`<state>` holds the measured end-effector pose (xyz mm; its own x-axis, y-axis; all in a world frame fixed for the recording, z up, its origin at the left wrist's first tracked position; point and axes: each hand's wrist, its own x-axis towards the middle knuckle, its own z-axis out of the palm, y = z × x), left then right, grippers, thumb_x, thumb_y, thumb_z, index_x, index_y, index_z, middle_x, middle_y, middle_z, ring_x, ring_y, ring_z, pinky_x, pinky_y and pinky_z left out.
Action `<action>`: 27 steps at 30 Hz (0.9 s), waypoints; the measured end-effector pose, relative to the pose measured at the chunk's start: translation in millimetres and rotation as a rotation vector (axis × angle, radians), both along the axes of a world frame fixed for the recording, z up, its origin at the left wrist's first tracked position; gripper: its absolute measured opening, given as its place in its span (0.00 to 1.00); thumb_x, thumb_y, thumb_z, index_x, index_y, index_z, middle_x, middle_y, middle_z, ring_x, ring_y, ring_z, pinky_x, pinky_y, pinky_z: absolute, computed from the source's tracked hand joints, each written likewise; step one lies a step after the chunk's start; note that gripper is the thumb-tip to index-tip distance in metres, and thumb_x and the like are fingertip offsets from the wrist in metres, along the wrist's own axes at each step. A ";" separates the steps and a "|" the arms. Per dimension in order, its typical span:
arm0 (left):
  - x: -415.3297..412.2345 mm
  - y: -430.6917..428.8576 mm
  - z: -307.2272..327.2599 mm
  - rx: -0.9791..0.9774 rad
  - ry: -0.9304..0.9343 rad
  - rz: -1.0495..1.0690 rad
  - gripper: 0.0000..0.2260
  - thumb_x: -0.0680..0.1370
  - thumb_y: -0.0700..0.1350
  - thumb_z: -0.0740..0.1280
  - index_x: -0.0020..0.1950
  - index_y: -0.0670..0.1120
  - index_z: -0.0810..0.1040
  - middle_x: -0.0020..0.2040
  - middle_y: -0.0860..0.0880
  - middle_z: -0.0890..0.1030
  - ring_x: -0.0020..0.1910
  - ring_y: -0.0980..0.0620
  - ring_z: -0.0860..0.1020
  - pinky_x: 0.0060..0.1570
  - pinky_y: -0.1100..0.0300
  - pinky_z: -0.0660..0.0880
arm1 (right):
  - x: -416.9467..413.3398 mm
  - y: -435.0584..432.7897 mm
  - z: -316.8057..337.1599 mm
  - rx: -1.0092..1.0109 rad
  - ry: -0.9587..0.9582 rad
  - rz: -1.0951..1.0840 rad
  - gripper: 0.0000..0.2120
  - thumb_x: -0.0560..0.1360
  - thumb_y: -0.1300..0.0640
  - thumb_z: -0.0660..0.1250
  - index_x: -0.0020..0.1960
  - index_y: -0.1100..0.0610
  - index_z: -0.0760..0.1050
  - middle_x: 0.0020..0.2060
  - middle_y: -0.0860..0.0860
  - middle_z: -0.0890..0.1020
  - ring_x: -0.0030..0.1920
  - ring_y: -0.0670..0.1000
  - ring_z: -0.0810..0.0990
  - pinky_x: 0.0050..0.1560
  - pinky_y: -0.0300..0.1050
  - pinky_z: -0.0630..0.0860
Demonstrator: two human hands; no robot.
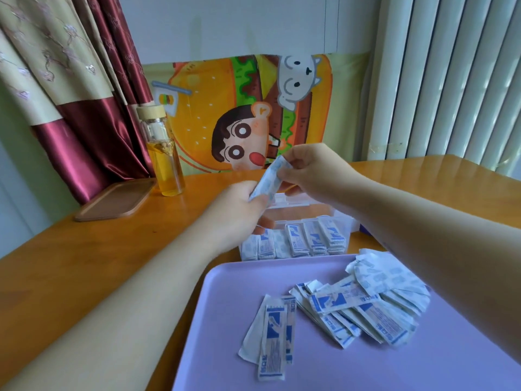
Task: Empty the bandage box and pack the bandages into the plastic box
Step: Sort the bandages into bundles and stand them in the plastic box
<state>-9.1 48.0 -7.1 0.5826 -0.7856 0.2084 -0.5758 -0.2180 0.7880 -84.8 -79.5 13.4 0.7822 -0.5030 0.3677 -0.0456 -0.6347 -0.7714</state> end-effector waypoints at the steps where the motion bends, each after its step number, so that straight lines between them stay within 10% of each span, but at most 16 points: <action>1: 5.3 -3.2 0.0 0.034 -0.127 0.035 0.09 0.82 0.43 0.55 0.55 0.47 0.74 0.47 0.46 0.80 0.42 0.50 0.82 0.46 0.49 0.80 | 7.7 -3.0 -1.9 0.043 -0.001 -0.008 0.09 0.77 0.65 0.63 0.41 0.56 0.76 0.41 0.56 0.83 0.37 0.49 0.83 0.38 0.38 0.81; 9: 47.1 -27.2 -6.6 0.019 -0.314 0.205 0.11 0.79 0.41 0.59 0.49 0.41 0.80 0.42 0.41 0.81 0.37 0.47 0.75 0.32 0.58 0.65 | 45.8 -17.3 -17.8 0.784 -0.019 0.149 0.06 0.74 0.66 0.67 0.51 0.64 0.76 0.40 0.57 0.82 0.37 0.49 0.79 0.41 0.40 0.79; 17: 59.6 -34.7 -27.7 0.069 -0.274 0.140 0.11 0.79 0.43 0.59 0.48 0.39 0.80 0.40 0.41 0.80 0.33 0.51 0.70 0.32 0.58 0.64 | 64.2 -25.3 -31.8 0.744 0.121 0.085 0.01 0.75 0.66 0.66 0.45 0.63 0.75 0.34 0.54 0.78 0.34 0.47 0.76 0.37 0.39 0.77; 22: 69.6 -30.6 -36.9 0.087 -0.211 0.181 0.15 0.80 0.44 0.58 0.66 0.51 0.73 0.63 0.49 0.73 0.57 0.52 0.73 0.50 0.62 0.67 | 75.4 -29.7 -39.5 0.679 0.343 -0.010 0.04 0.76 0.66 0.65 0.42 0.63 0.72 0.33 0.55 0.76 0.33 0.48 0.75 0.38 0.40 0.76; 27: 75.3 -25.7 -39.1 0.171 -0.195 0.131 0.18 0.80 0.44 0.58 0.71 0.51 0.69 0.67 0.51 0.69 0.58 0.54 0.71 0.47 0.64 0.66 | 86.9 -25.0 -51.6 0.441 0.646 -0.029 0.07 0.76 0.65 0.65 0.39 0.61 0.71 0.33 0.54 0.75 0.33 0.49 0.73 0.43 0.40 0.76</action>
